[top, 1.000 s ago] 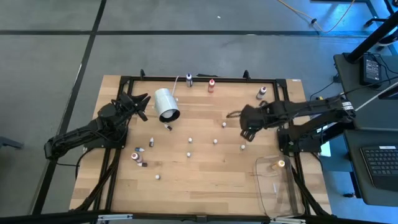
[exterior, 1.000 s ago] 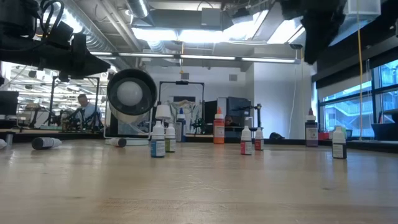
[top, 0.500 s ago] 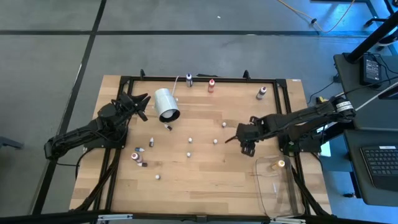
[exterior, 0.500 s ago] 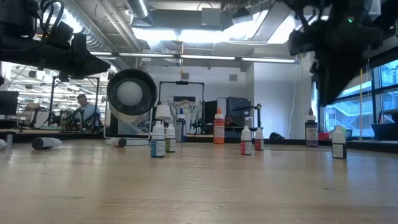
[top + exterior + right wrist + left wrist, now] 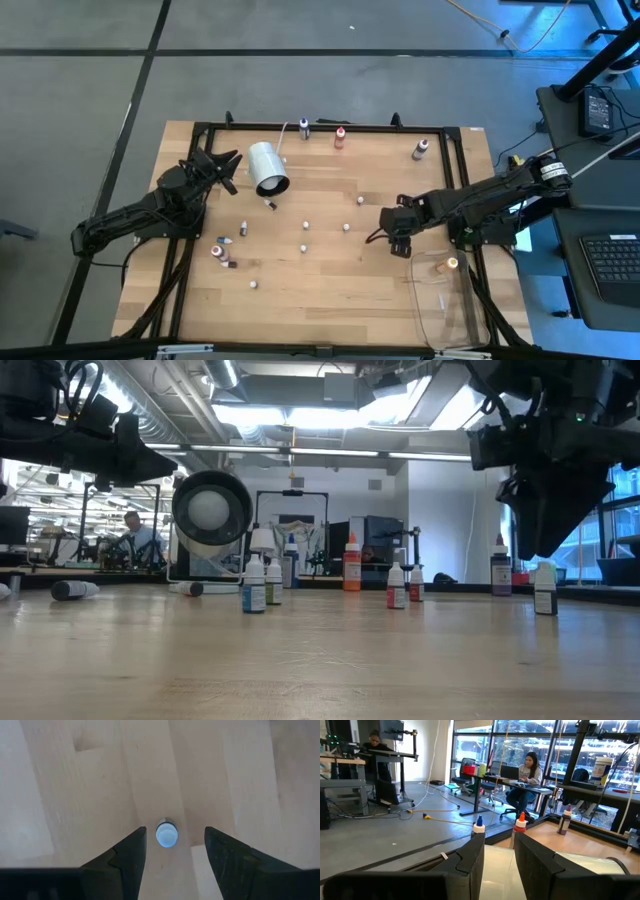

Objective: Pick & Place food coloring
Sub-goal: Put the small black food coloring bottle into the transparent bin

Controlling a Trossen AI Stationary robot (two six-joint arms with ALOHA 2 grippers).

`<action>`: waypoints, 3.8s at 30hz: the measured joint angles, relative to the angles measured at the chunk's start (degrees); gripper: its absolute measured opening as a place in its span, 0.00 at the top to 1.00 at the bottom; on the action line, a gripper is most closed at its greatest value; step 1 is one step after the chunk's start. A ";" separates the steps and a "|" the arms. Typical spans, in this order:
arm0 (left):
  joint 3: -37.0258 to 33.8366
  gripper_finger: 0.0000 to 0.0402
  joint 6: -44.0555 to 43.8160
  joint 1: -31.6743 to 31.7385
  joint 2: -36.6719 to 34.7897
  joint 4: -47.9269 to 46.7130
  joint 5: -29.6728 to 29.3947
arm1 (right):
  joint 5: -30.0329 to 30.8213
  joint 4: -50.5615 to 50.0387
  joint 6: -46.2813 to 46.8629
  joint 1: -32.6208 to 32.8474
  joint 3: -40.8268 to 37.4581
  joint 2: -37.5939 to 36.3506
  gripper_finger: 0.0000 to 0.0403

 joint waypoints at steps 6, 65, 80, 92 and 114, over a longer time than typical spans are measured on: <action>0.00 0.74 0.00 0.00 -0.01 -0.02 0.00 | 0.00 0.01 -0.26 0.00 0.00 0.29 0.50; 0.00 0.74 0.02 0.00 0.00 -0.04 0.00 | -0.51 -19.96 35.11 26.04 26.88 5.92 0.86; 0.00 0.74 0.02 0.00 -0.01 -0.07 0.00 | 6.42 -28.49 74.84 45.22 26.54 6.34 0.86; 0.00 0.74 0.02 0.00 -0.01 -0.08 0.00 | 6.74 -28.71 79.79 47.16 26.49 15.38 0.86; 0.00 0.74 0.00 0.00 0.00 -0.11 0.01 | 5.08 -25.31 82.63 47.15 26.47 26.64 0.77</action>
